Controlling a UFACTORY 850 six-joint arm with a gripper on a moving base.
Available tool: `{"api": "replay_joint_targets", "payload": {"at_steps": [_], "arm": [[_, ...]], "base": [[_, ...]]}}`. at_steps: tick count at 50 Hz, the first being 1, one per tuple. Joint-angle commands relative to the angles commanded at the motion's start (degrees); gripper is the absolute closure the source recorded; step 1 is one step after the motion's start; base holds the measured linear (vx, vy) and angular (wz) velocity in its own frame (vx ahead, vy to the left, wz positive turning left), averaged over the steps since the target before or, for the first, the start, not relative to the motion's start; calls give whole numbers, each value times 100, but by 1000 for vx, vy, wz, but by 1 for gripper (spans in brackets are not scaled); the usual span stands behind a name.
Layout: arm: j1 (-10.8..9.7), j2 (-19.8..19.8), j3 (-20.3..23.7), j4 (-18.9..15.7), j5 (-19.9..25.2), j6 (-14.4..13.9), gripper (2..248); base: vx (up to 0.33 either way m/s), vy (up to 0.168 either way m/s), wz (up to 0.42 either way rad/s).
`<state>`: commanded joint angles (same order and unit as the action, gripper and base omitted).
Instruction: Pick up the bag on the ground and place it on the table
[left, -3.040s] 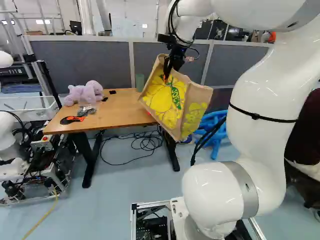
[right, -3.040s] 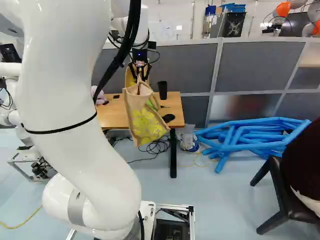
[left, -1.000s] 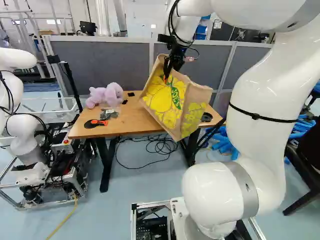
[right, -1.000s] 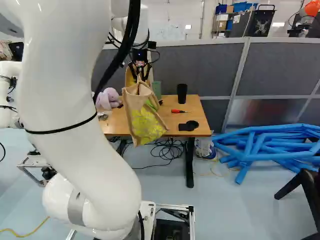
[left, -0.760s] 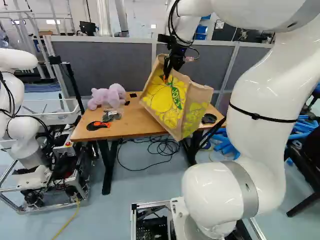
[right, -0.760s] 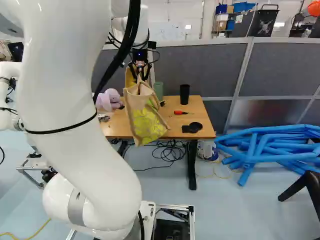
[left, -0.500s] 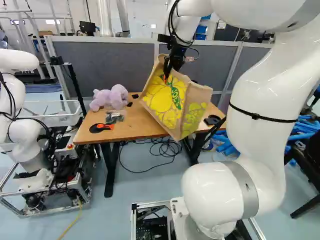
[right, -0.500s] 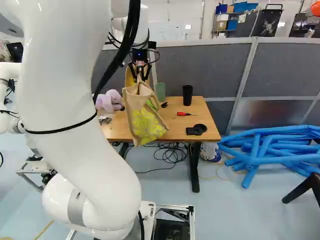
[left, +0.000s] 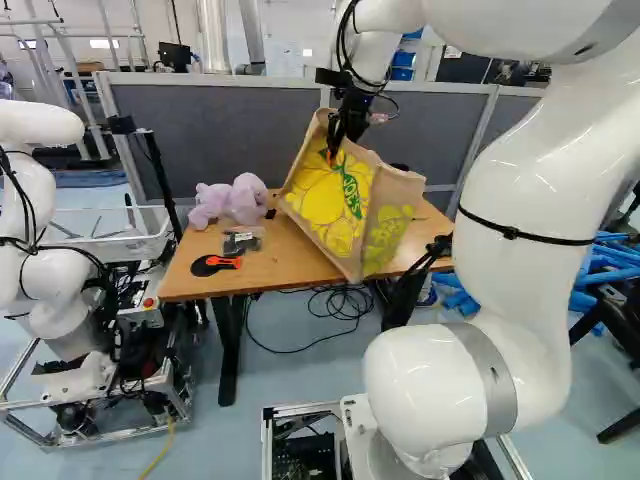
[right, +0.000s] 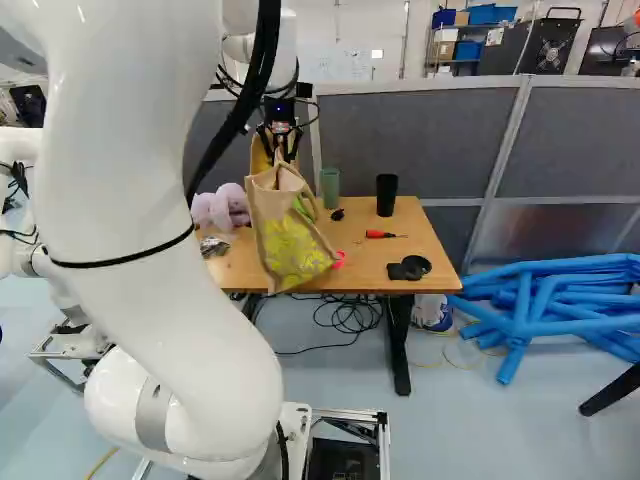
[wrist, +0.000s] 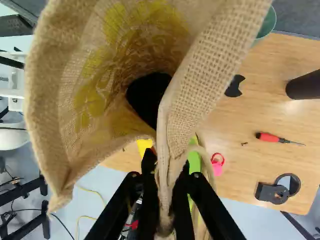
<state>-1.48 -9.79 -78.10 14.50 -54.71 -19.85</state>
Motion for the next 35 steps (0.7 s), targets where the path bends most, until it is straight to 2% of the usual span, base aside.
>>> {"api": "replay_joint_targets", "payload": {"at_steps": [7, 32, 35], "arm": [[0, 0, 0, 0, 0, 0, 215], [0, 0, 0, 0, 0, 0, 215], [0, 0, 0, 0, 0, 64, 215]], "base": [[78, 65, -2], [1, 1, 2], [0, 0, 0]]}}
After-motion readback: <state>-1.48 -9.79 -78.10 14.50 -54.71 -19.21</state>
